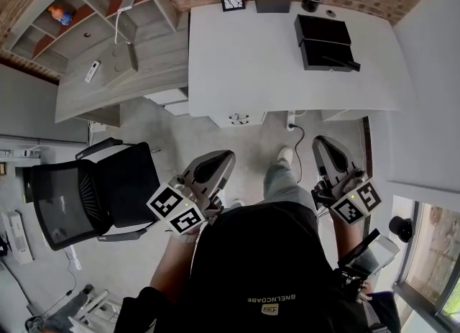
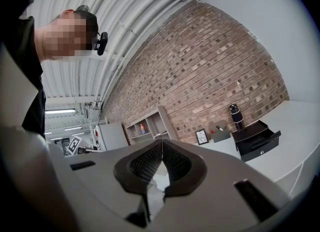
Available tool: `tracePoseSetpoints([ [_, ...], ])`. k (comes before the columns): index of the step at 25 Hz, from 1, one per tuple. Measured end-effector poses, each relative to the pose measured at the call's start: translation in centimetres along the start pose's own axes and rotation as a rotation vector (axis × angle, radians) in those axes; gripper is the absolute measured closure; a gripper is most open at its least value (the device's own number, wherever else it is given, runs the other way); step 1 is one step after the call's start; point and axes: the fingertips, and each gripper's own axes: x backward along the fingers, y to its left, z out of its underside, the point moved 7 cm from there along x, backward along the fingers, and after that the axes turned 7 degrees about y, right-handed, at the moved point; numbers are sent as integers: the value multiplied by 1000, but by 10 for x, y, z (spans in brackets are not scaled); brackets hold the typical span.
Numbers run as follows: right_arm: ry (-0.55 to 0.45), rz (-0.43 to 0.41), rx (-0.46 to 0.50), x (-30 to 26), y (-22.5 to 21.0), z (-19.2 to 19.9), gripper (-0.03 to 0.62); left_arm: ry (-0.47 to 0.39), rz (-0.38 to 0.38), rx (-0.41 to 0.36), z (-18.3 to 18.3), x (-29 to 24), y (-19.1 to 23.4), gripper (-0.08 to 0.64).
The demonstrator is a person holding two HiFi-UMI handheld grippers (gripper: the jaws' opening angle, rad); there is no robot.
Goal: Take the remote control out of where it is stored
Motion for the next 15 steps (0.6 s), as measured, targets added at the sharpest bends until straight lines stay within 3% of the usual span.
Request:
tracePoseSetpoints([
  [4,3,-6,-3,-9,-27,-16,586,-1,-9,-4,-14,-28,6,552],
  [8,9,-5,-10,-16,-55,-31,586,-13,46,3,-28,-58,8,552],
  [15,23,-7,-38,-23,-106,-49,586,-4,18,2,-47,-112,16,552],
])
